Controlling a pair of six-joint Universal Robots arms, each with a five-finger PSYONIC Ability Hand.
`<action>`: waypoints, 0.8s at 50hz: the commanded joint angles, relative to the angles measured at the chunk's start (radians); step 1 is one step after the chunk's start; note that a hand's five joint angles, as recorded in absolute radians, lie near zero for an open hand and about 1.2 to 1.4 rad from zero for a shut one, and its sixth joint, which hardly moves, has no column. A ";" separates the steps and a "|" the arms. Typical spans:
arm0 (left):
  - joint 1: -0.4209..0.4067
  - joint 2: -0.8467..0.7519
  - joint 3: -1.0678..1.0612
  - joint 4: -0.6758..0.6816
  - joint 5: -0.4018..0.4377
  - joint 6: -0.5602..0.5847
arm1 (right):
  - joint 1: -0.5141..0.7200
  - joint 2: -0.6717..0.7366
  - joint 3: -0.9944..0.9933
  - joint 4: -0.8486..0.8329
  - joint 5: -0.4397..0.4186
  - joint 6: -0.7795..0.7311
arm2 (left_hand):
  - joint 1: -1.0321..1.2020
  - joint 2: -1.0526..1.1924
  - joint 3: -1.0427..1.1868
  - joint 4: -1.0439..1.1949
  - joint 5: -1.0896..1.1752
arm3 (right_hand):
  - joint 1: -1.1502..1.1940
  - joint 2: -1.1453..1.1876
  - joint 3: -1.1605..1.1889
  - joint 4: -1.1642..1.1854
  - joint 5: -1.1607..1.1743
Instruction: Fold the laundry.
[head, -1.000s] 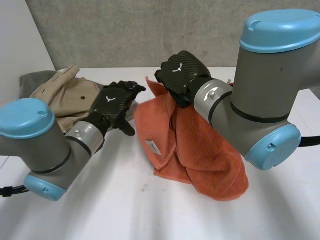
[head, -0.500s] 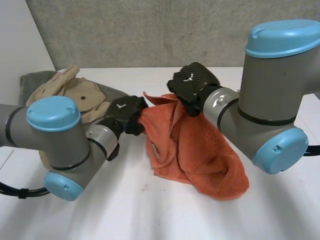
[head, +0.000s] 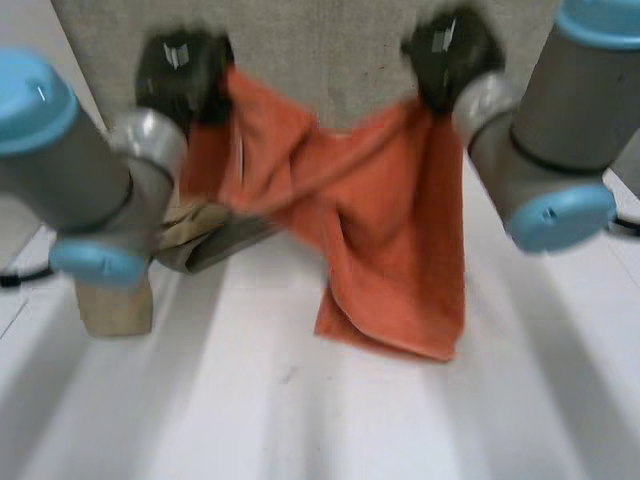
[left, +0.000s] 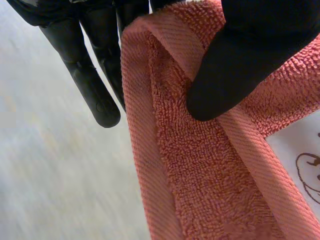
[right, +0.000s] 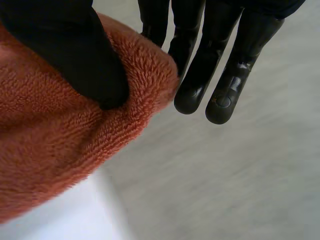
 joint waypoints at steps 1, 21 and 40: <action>0.001 -0.009 0.249 0.115 -0.075 0.002 | -0.010 -0.047 -0.064 -0.391 0.035 0.027 | 0.253 0.200 0.204 0.198 0.254 | 0.403 0.230 0.215 0.205 0.238; 0.064 -0.213 -0.119 -0.001 -0.043 0.010 | -0.070 -0.218 0.698 0.050 0.006 0.021 | 0.253 0.200 0.204 0.198 0.254 | 0.403 0.230 0.215 0.205 0.238; 0.087 -0.146 -0.168 -0.169 -0.024 0.075 | -0.038 -0.146 0.747 -0.012 -0.011 0.144 | -0.909 -0.962 -0.958 -0.964 -0.908 | 0.403 0.230 0.215 0.205 0.238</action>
